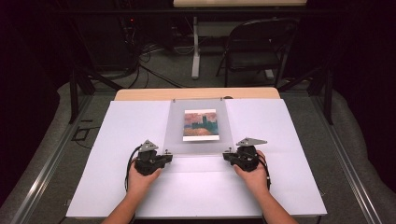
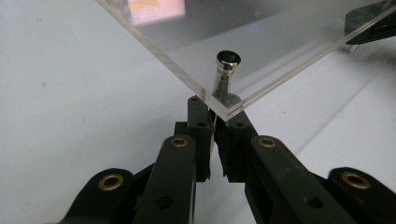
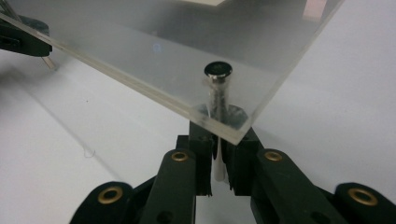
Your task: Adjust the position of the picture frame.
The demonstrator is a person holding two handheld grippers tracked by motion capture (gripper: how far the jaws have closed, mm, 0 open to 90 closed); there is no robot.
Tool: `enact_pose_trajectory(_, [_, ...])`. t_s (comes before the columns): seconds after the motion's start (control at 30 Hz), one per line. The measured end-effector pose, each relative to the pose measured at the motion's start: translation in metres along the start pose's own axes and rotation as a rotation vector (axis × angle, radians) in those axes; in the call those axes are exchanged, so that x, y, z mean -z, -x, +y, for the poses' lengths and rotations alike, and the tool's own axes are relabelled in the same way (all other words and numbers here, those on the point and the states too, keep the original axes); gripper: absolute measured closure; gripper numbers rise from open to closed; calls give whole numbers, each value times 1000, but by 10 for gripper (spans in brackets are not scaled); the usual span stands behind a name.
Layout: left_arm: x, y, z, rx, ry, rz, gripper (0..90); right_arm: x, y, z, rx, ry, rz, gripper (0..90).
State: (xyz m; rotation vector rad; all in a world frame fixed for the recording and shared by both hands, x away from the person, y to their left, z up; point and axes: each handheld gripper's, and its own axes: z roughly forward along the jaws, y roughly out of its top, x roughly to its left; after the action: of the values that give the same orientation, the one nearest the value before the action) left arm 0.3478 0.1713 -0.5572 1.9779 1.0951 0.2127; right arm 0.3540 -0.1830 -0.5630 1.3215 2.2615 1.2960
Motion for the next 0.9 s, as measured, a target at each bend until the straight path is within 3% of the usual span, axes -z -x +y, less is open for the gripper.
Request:
enact_pose_trajectory(0.53, [5, 0, -1, 14, 36, -12, 800, 3, -2, -1, 14, 23, 9, 742])
enact_pose_trajectory(0.73, [7, 1, -2, 38, 55, 1, 619, 4, -3, -3, 11, 29, -4, 564])
enact_pose_trajectory(0.9, [11, 4, -4, 44, 39, 5, 466, 10, -7, -4, 50, 25, -38, 442])
